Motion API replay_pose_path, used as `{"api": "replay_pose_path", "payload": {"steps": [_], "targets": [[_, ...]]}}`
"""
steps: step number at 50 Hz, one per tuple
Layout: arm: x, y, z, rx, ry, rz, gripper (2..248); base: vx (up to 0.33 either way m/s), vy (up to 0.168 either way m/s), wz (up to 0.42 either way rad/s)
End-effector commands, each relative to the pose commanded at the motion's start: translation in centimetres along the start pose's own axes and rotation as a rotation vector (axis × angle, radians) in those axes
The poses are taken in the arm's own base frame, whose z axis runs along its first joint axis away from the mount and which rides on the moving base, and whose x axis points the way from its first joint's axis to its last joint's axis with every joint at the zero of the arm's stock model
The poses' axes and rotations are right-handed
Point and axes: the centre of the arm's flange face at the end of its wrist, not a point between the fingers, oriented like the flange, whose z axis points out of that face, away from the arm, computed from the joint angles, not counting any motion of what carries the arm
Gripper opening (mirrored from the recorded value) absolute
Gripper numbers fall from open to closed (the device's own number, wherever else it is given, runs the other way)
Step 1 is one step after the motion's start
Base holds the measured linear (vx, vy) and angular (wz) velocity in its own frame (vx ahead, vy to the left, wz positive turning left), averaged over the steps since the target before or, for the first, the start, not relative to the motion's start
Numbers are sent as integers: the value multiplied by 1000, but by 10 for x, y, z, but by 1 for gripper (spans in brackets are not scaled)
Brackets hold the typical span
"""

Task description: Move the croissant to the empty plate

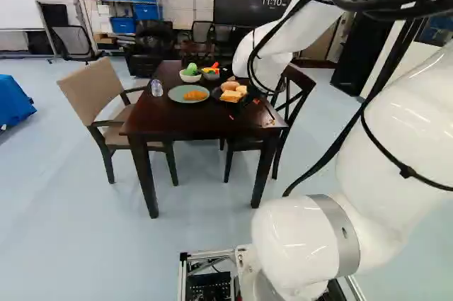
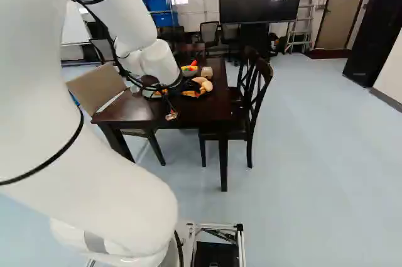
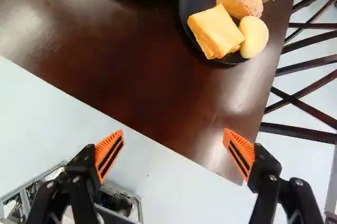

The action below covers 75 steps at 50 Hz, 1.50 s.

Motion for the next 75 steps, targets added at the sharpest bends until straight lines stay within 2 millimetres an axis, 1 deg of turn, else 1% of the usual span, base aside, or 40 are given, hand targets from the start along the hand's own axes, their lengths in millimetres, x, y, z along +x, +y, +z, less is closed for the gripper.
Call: {"api": "replay_pose_path", "payload": {"steps": [19,40,58,75], "targets": [[-35,-22,6,-83,128,145,247,0,0,0],[-71,-45,6,-141,271,287,247,0,0,0],[-96,-62,4,-165,375,382,247,0,0,0],[-115,-75,1,-175,457,452,247,0,0,0]]}}
